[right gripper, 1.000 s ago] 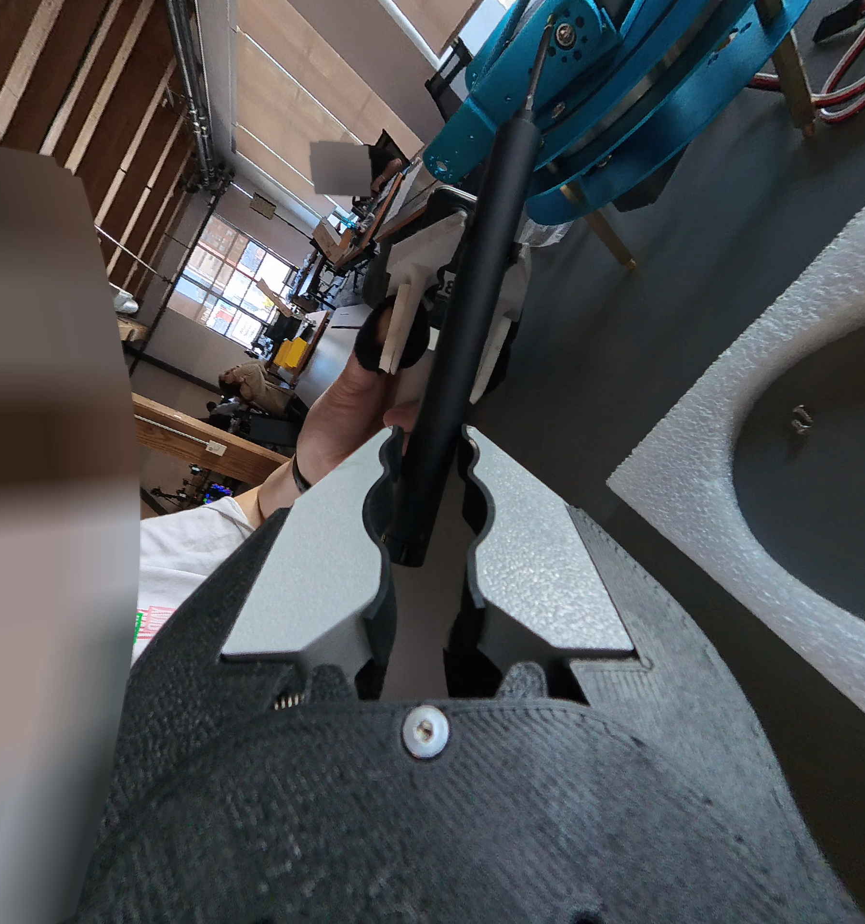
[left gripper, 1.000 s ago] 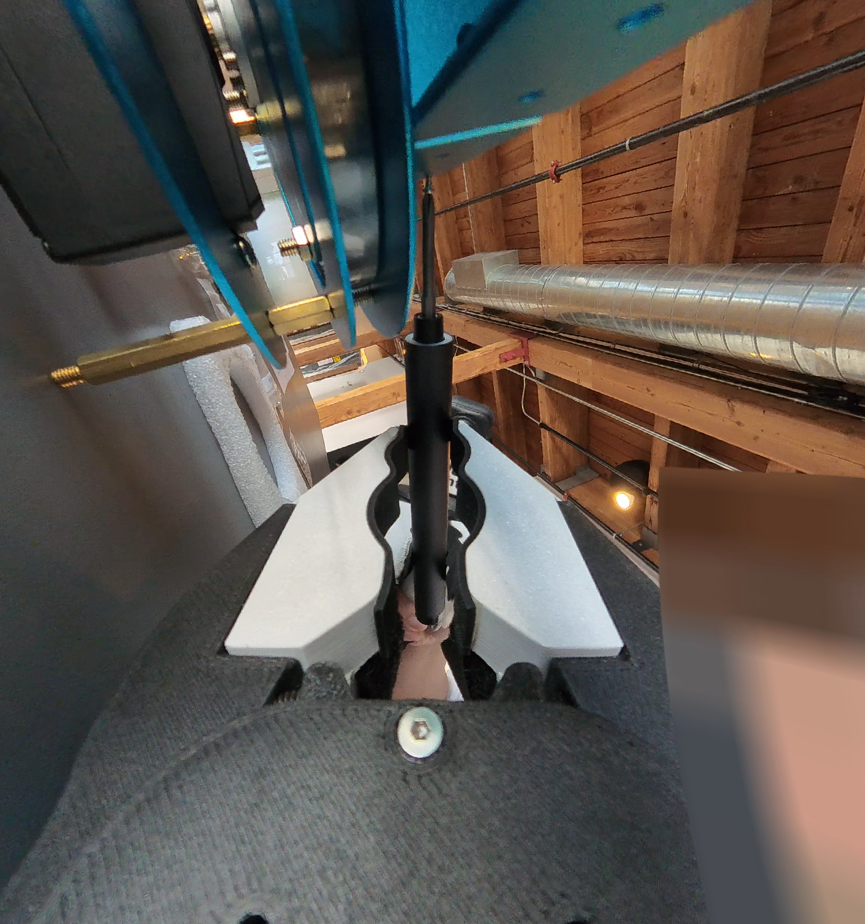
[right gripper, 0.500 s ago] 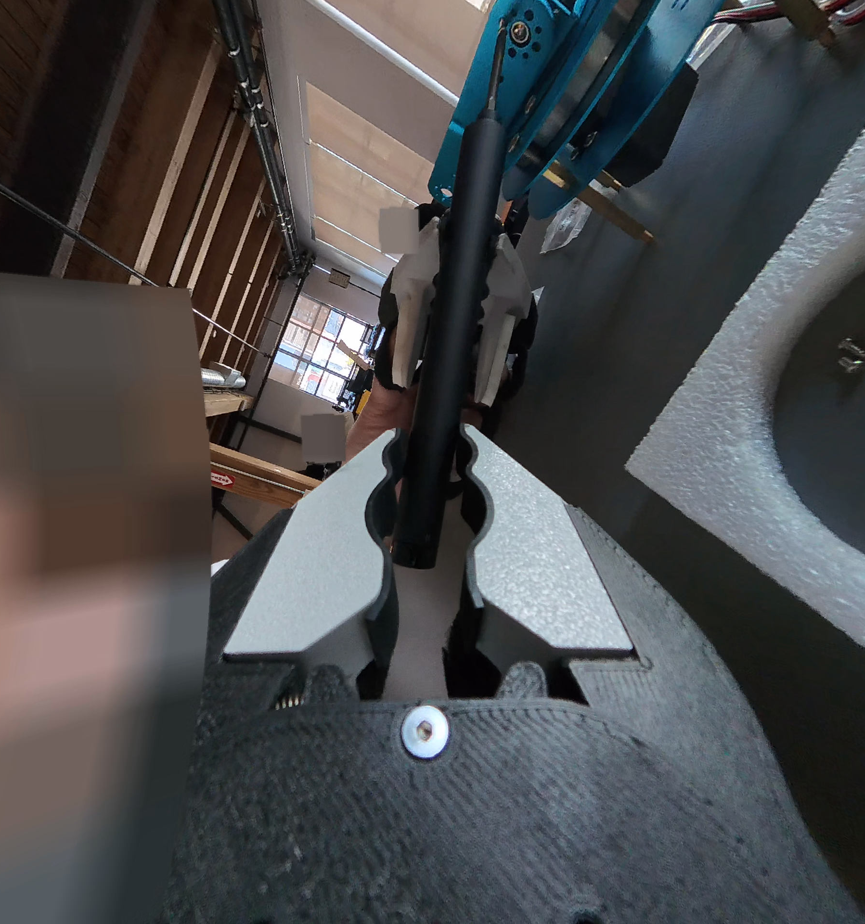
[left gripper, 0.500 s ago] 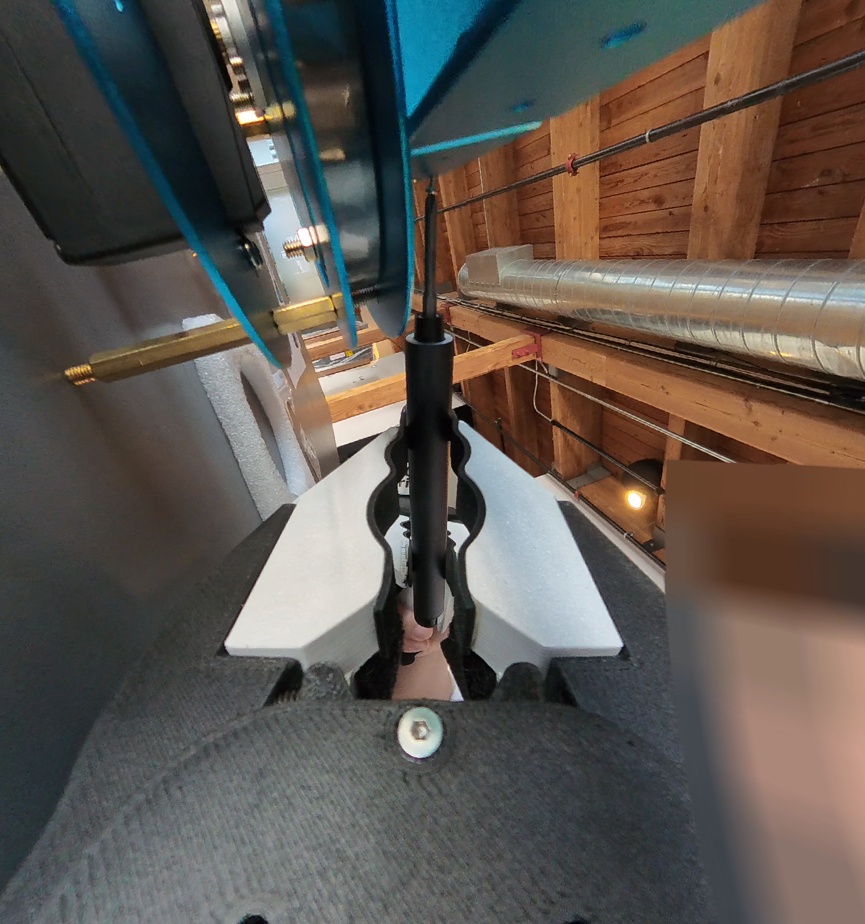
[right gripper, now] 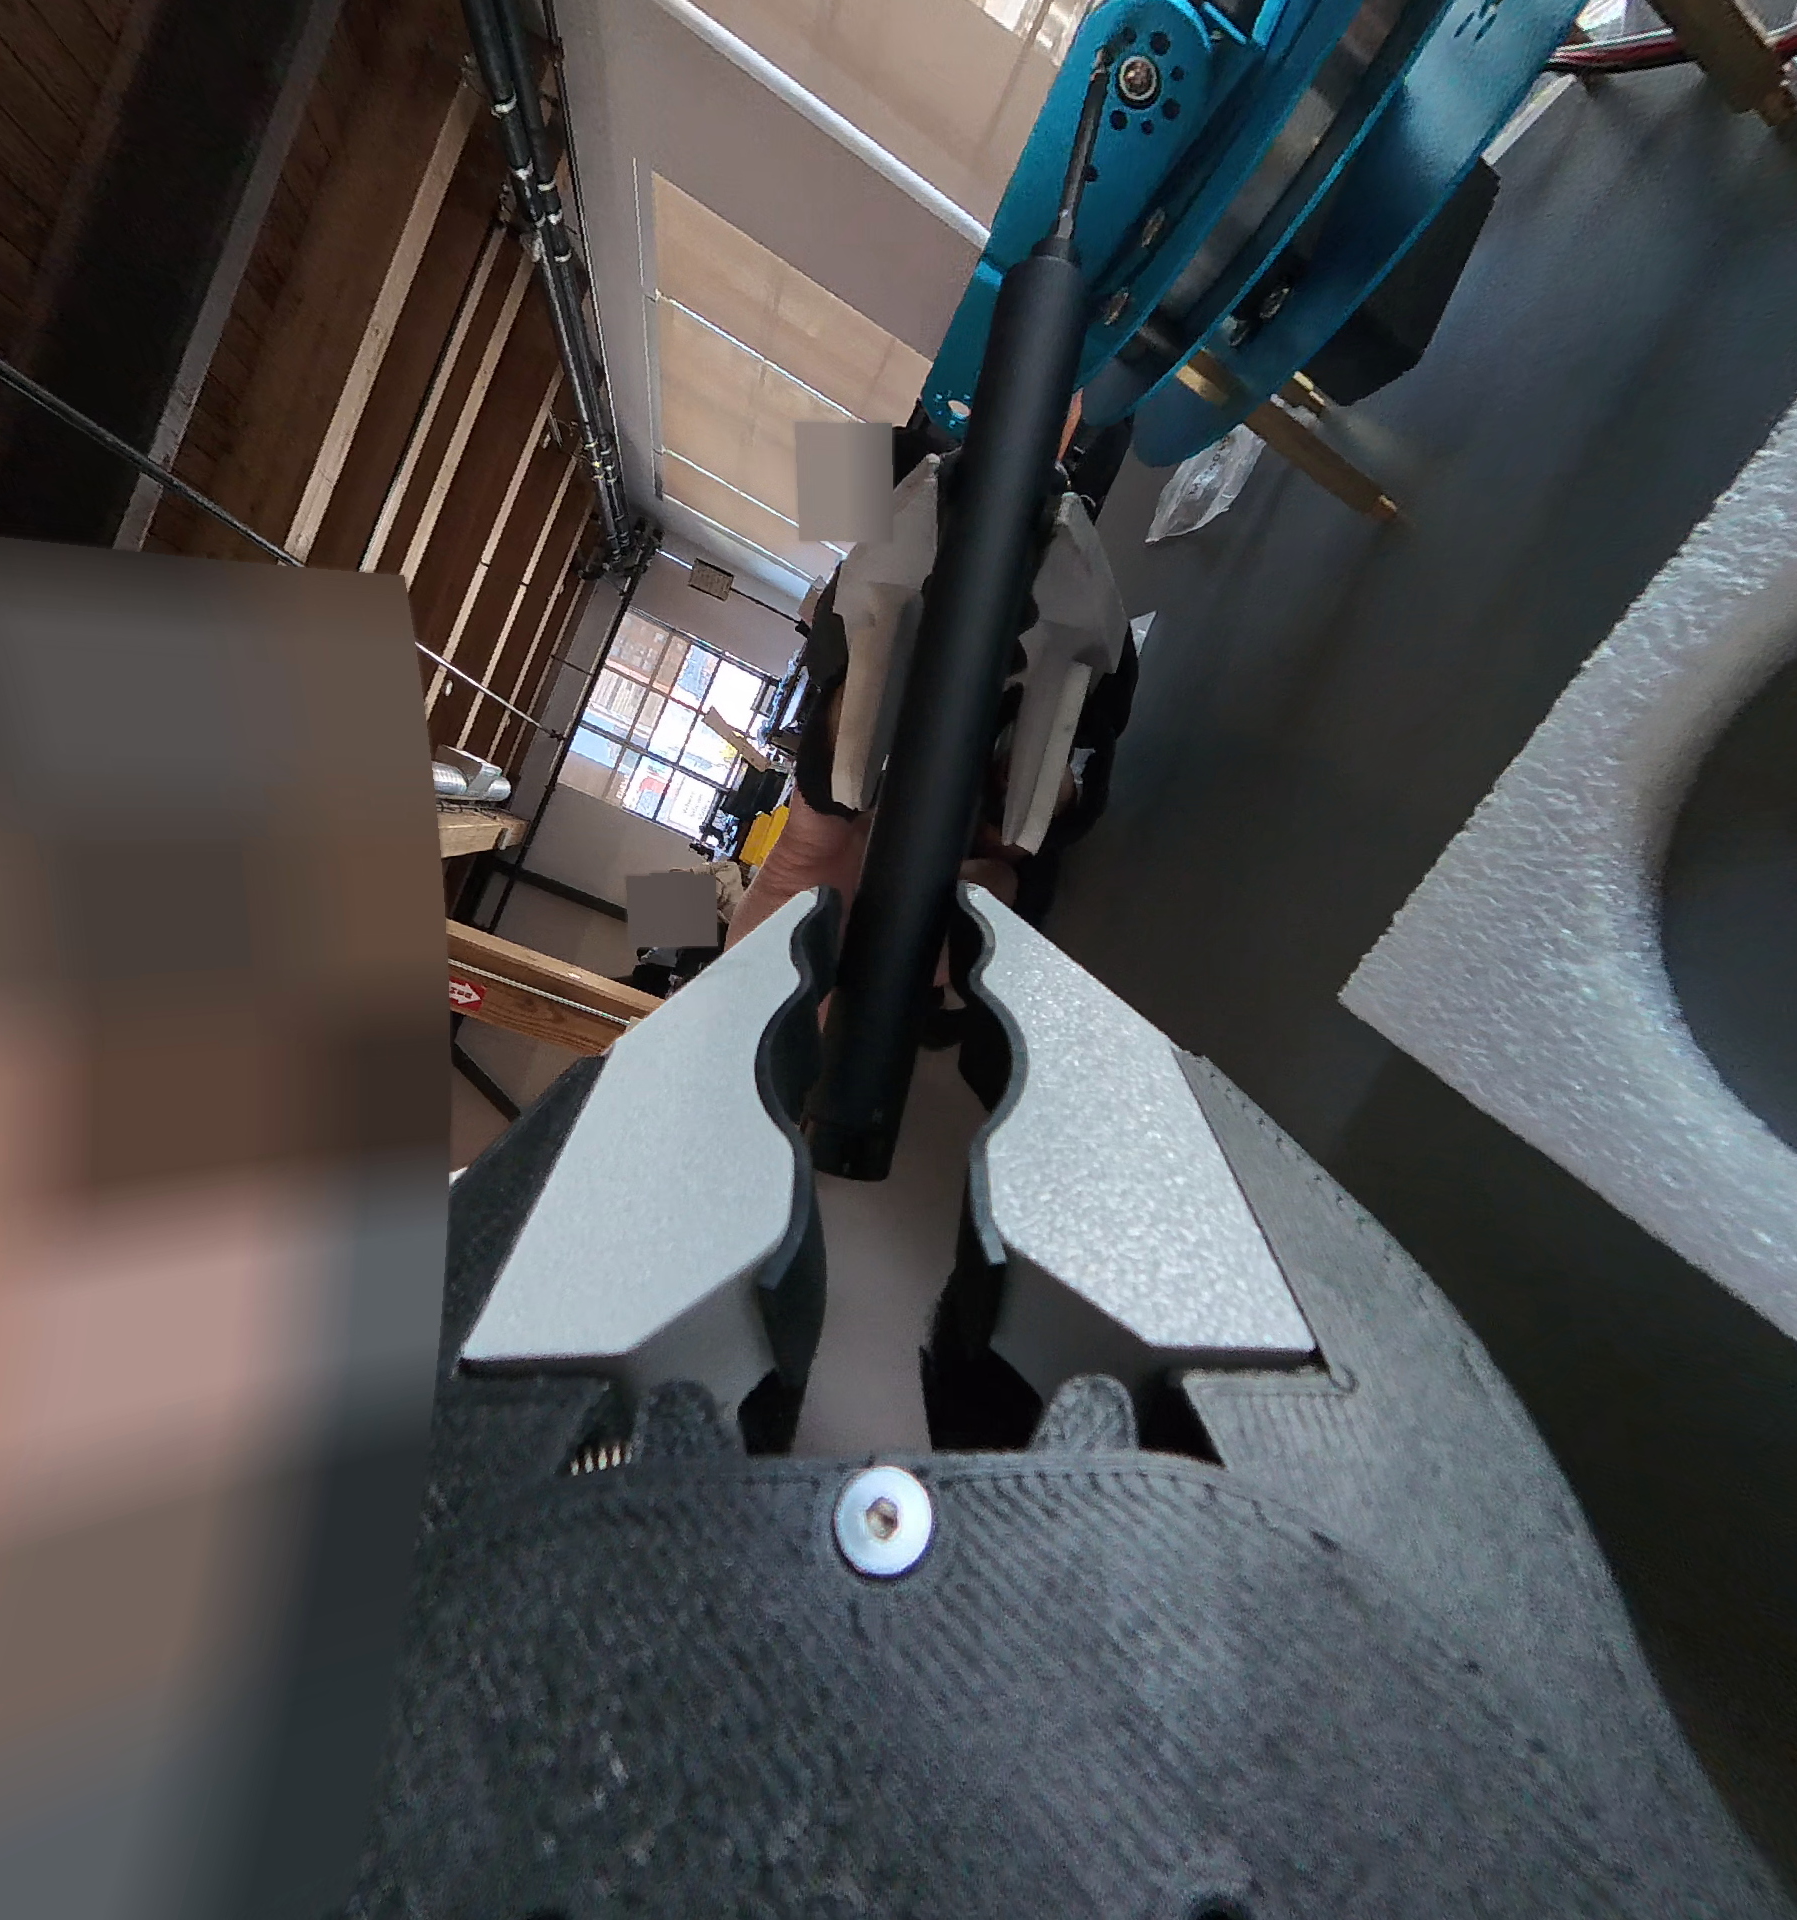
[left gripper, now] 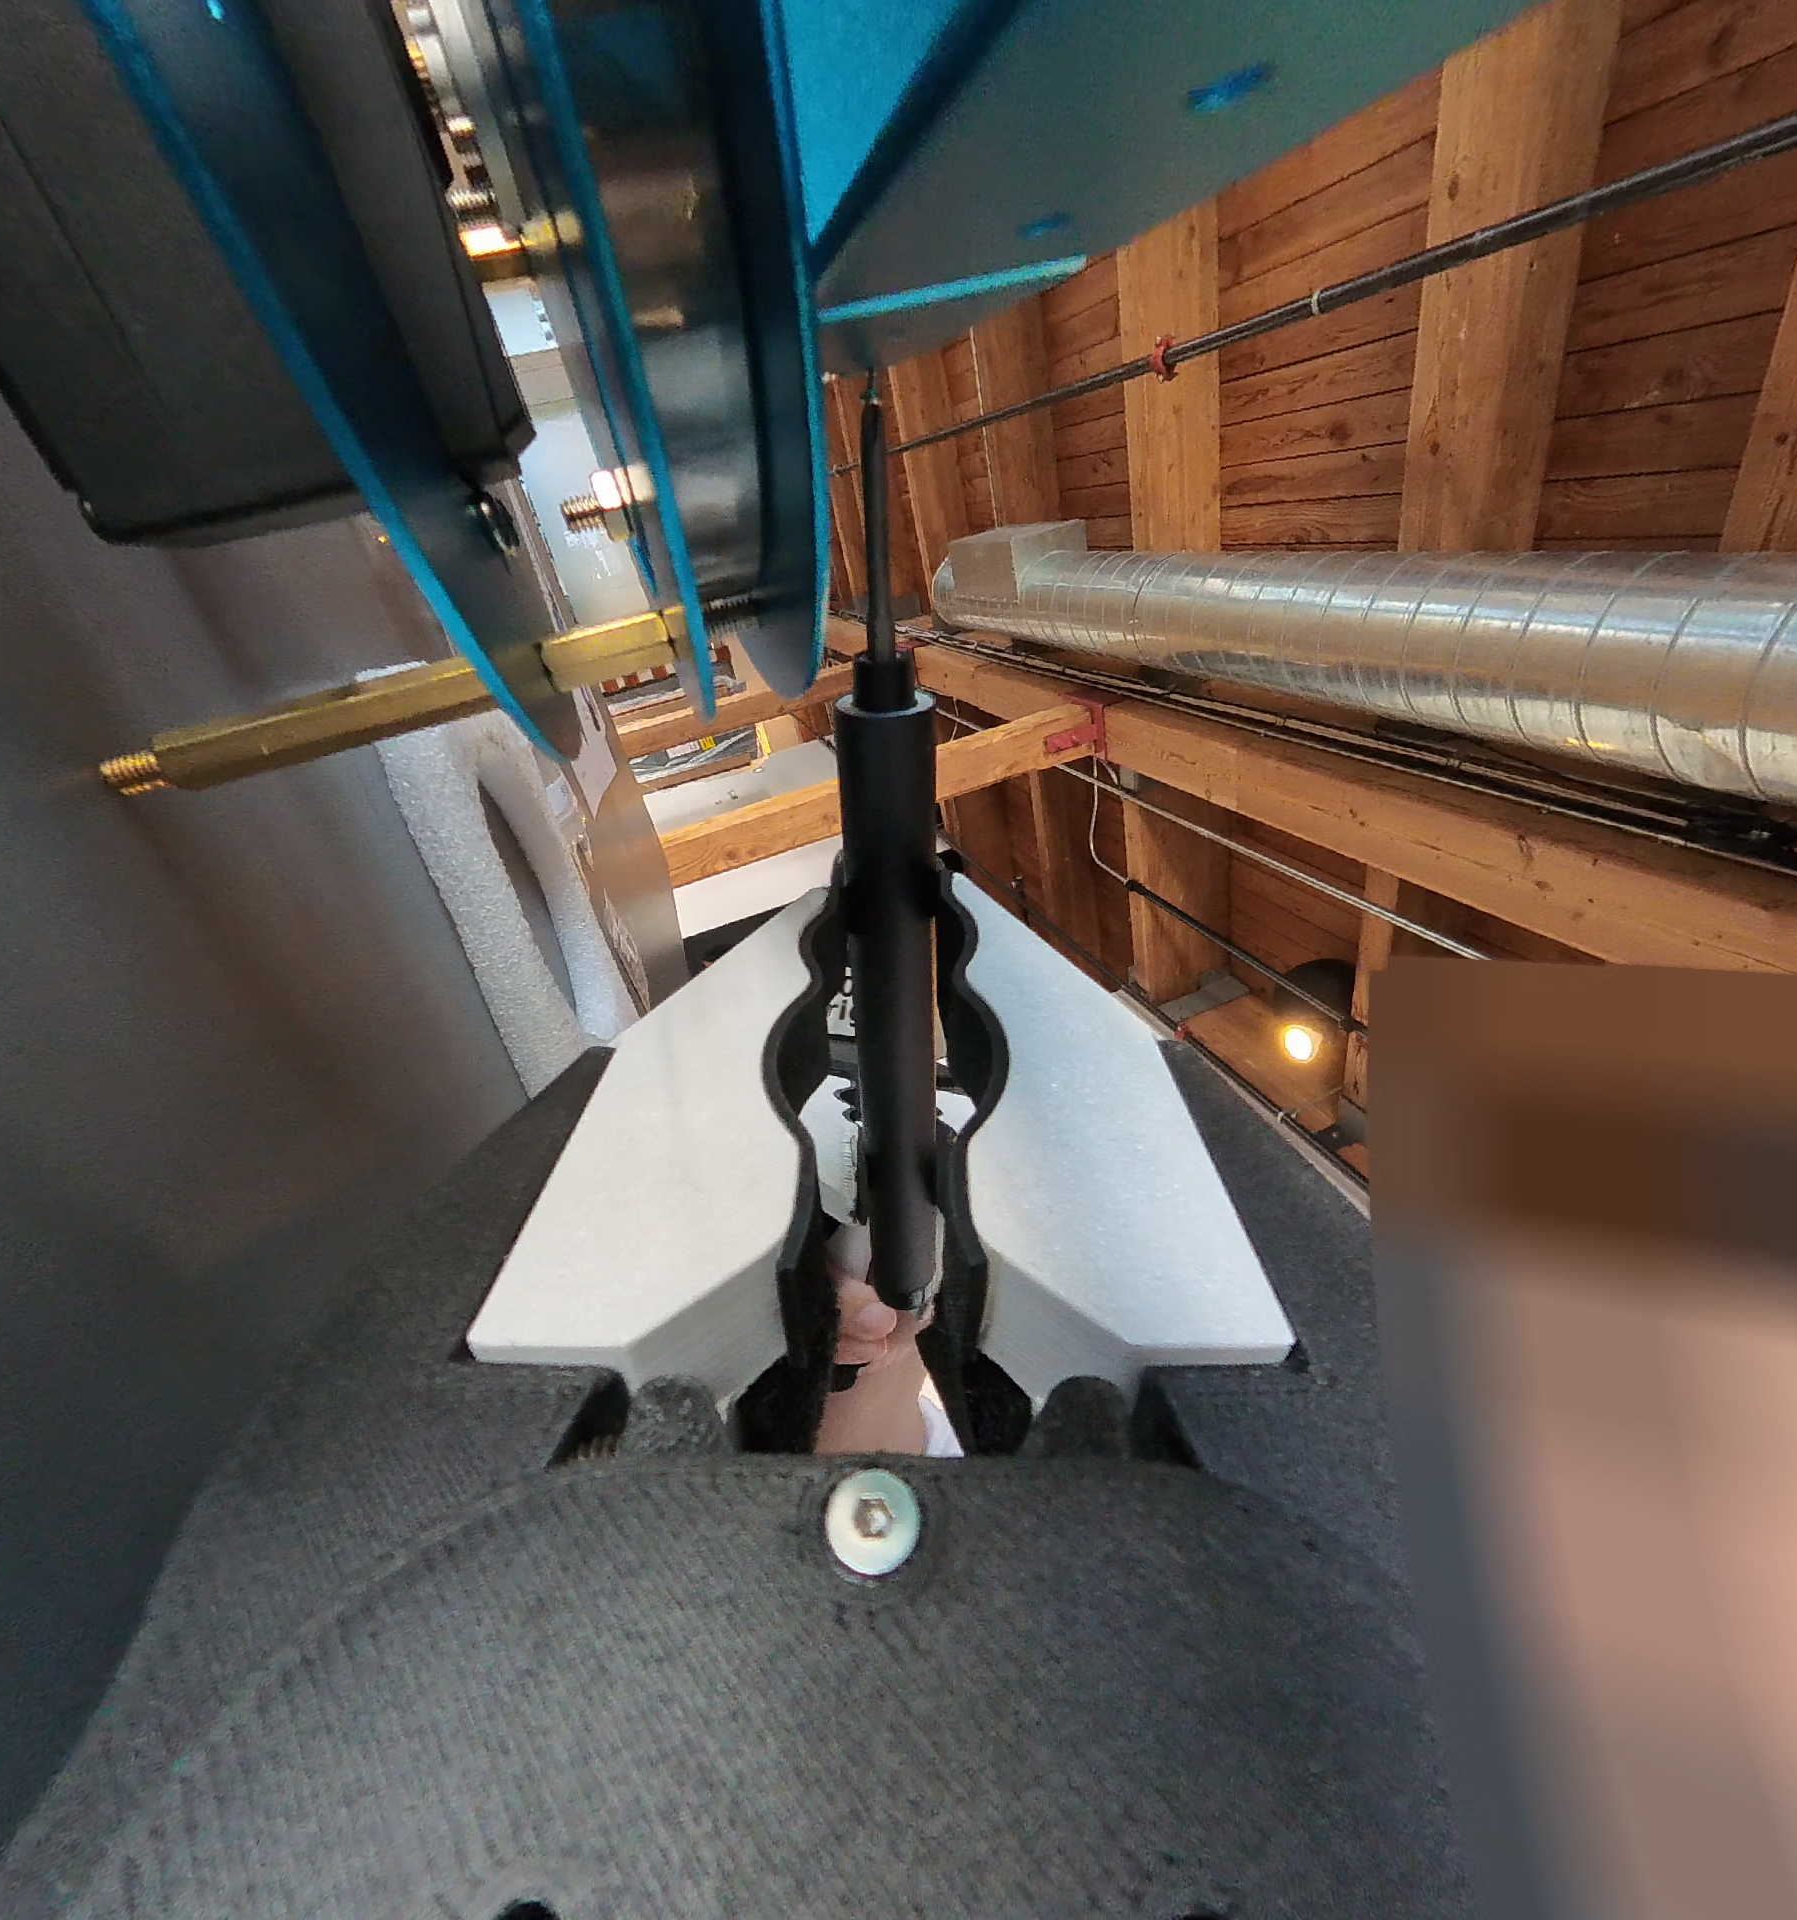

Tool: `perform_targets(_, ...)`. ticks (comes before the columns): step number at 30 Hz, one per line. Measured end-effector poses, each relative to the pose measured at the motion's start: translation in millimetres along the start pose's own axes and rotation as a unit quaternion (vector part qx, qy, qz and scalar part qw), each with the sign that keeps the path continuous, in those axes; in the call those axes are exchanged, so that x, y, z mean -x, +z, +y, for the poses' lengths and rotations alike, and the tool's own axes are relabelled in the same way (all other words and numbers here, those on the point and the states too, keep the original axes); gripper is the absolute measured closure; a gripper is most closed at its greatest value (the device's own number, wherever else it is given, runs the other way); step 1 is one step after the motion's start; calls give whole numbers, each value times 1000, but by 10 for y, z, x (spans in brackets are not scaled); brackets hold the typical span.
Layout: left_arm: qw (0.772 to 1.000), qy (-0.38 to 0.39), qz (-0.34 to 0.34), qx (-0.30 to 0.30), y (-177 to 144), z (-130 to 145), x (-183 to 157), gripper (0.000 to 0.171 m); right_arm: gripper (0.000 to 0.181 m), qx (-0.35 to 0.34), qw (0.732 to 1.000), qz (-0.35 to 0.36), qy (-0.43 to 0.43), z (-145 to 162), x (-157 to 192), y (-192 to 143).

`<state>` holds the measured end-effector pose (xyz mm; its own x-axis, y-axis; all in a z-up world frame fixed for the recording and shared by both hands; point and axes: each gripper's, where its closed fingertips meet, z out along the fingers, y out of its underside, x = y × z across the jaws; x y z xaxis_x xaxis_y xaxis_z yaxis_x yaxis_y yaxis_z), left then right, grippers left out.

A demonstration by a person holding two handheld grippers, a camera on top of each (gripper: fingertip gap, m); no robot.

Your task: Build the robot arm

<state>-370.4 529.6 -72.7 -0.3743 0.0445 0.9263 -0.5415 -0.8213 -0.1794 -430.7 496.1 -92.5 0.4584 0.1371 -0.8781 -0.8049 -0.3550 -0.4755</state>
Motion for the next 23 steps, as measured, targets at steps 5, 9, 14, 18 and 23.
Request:
perform_targets(5,1000,-3,1,2,5,3,-2,157,162,-5,1000,-5,6,-5,4,-5)
perform_targets(9,1000,-13,7,4,10,5,-11,157,162,-11,1000,-3,7,-13,16,-11)
perform_targets(14,1000,-19,14,3,1,6,-30,157,162,-13,1000,-3,15,-6,45,4)
perform_targets(18,999,-27,24,1,1,4,-55,157,162,-23,999,-14,35,-21,90,7)
perform_targets(23,999,-31,29,-2,-12,-5,-66,157,163,-37,997,-37,65,-12,121,39)
